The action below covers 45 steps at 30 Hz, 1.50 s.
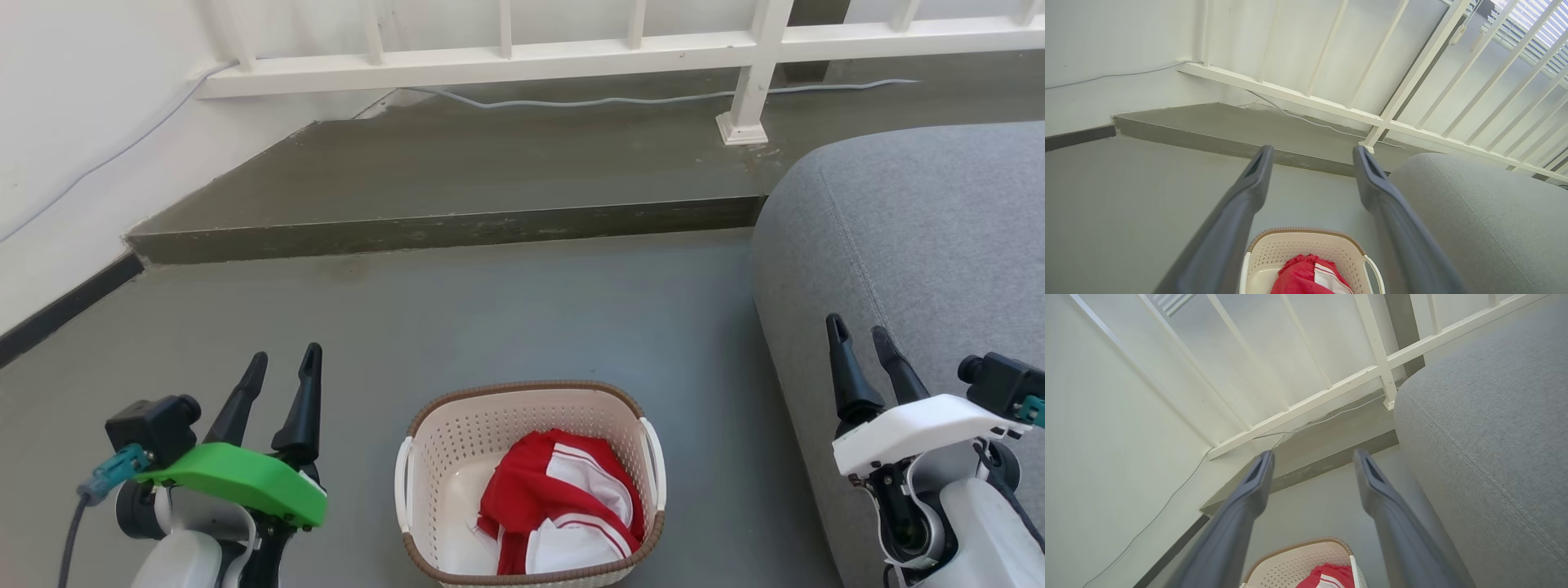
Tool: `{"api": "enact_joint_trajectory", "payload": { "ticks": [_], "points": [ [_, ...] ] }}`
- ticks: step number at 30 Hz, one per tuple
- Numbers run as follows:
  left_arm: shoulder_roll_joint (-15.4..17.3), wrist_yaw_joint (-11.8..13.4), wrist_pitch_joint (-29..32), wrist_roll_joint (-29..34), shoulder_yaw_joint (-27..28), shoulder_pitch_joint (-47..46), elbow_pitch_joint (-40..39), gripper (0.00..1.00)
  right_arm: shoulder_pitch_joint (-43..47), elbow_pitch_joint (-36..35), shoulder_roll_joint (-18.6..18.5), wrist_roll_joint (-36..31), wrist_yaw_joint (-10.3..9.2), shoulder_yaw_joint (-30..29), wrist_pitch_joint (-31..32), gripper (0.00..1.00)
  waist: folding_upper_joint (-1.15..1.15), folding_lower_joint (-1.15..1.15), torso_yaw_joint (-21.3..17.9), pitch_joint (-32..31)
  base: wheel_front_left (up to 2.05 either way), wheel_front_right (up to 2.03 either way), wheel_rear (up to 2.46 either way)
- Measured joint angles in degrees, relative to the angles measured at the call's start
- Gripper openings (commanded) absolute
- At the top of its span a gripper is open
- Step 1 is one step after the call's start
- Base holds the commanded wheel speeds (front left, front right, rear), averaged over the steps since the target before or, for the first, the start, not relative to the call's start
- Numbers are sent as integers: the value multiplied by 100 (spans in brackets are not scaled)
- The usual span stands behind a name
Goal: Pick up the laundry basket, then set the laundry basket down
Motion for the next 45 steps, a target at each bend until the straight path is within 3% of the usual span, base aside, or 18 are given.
{"api": "enact_joint_trajectory", "payload": {
  "ticks": [30,45],
  "points": [
    [55,615,-617,1962,-539,4,263,100,6,165,-56,-2265,-322,543,-639,100,0,0,-105,121,0,0,0],
    [-56,691,-643,1987,-366,8,371,100,19,230,24,-2335,-321,407,-671,100,0,0,-90,153,0,0,0]
  ]
}}
